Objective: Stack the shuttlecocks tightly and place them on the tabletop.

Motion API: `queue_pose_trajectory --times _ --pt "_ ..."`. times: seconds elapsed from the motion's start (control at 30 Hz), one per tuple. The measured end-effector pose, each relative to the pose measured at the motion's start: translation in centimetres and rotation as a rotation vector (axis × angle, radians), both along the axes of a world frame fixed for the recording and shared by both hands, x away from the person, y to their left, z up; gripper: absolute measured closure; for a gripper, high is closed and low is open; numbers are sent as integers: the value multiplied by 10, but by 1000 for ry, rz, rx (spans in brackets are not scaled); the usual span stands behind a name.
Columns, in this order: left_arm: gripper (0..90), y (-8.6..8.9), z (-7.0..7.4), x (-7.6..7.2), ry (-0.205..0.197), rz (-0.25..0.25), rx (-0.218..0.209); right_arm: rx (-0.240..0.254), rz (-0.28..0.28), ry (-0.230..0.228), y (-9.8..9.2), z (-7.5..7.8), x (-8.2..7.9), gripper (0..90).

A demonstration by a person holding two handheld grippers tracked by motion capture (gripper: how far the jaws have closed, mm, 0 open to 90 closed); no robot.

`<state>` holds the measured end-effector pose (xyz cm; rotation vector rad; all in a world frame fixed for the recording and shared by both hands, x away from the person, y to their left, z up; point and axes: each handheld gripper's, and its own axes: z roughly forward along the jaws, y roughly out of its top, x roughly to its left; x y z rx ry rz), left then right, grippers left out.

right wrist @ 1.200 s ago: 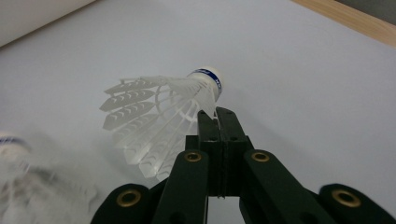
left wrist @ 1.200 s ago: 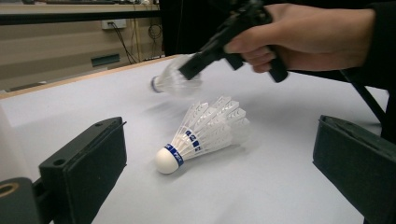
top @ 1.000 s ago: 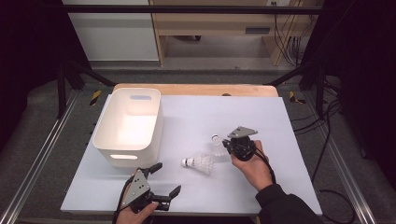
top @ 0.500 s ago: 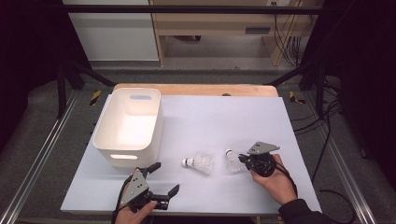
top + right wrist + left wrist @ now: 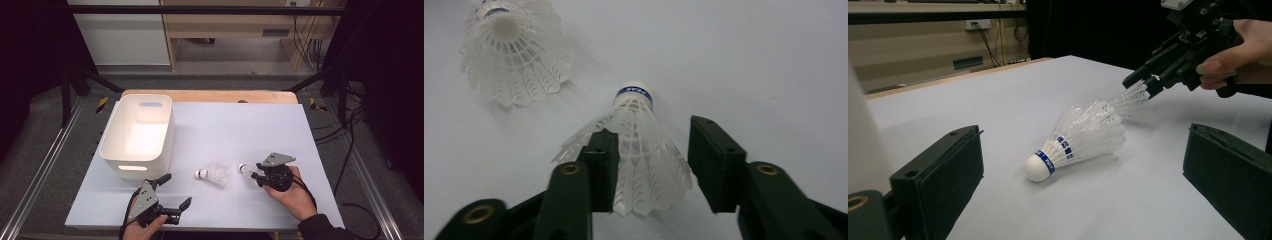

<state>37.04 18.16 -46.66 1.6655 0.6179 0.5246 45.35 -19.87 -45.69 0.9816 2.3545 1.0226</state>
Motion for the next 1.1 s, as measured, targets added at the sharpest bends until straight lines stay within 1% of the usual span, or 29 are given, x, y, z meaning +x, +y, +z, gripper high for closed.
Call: queue_pose_trajectory --times 0.07,0.1,0.17,0.3,0.4,0.47,0.6,0.7,0.83,1.0,1.1 --pt "23 0 0 0 -1 1 -3 -4 -14 -3 0 1 -3 450" --pt "24 0 0 0 -2 1 -3 -4 -17 -6 0 1 -4 428" --pt "23 0 0 0 -2 2 -1 -2 -24 -15 -1 3 -8 355" --pt "23 0 0 0 -4 1 -4 8 -43 -26 -4 7 -14 269" --pt "23 0 0 0 -5 1 -3 20 -56 -20 -6 9 -17 215" --pt "23 0 0 0 -5 3 0 16 -67 -19 -7 9 -19 177" --pt "23 1 0 0 -3 5 -3 17 -73 -14 -9 11 -24 124" --pt "23 1 0 0 -5 7 -9 19 -69 -12 -11 11 -29 103" --pt "23 1 0 0 -5 5 -4 22 -69 -24 -14 12 -40 88" --pt "22 1 0 0 -5 5 -4 32 -83 -17 -17 10 -50 88" --pt "22 2 0 0 -6 7 -10 34 -98 -3 -19 7 -56 89"
